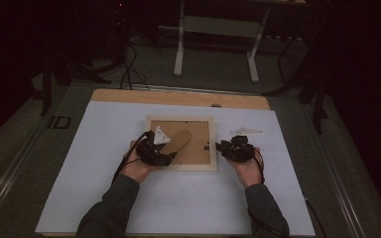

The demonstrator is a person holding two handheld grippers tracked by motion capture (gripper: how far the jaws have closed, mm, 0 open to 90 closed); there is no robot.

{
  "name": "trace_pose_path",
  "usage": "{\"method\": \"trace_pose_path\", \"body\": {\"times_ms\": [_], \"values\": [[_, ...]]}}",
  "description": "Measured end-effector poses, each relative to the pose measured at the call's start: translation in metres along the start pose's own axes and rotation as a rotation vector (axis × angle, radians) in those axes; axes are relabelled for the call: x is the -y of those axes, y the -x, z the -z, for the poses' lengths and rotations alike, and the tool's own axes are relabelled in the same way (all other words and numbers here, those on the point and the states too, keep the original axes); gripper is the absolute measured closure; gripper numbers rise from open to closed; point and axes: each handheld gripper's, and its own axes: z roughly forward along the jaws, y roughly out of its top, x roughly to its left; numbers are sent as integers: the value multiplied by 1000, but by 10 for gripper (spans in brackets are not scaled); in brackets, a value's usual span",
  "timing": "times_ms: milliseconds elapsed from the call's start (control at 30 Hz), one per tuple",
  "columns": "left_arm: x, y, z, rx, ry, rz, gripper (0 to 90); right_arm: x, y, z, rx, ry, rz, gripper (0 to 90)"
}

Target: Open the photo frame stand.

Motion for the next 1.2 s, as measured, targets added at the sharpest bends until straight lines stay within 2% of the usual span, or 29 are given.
{"method": "trace_pose_path", "body": {"times_ms": [167, 533, 633, 767, 1067, 1100, 1200], "values": [[0, 2, 2, -8, 6, -7, 382, -5, -2, -2, 5, 7, 18, 672], [1, 10, 7, -43, 25, -36, 381, -17, 1, -5, 28, 19, 2, 709], [2, 12, 8, -50, 32, -40, 381, -19, 4, -7, 15, 16, -15, 715], [3, 13, 8, -56, 38, -46, 381, -21, 5, -11, -3, 14, -29, 679], [6, 19, 11, -83, 63, -76, 381, -26, 6, -18, 0, 9, -44, 569], [6, 19, 11, -84, 68, -78, 381, -27, 7, -21, -3, 7, -65, 555], [7, 22, 13, -99, 75, -93, 381, -28, 8, -26, -9, -3, -78, 541]]}}
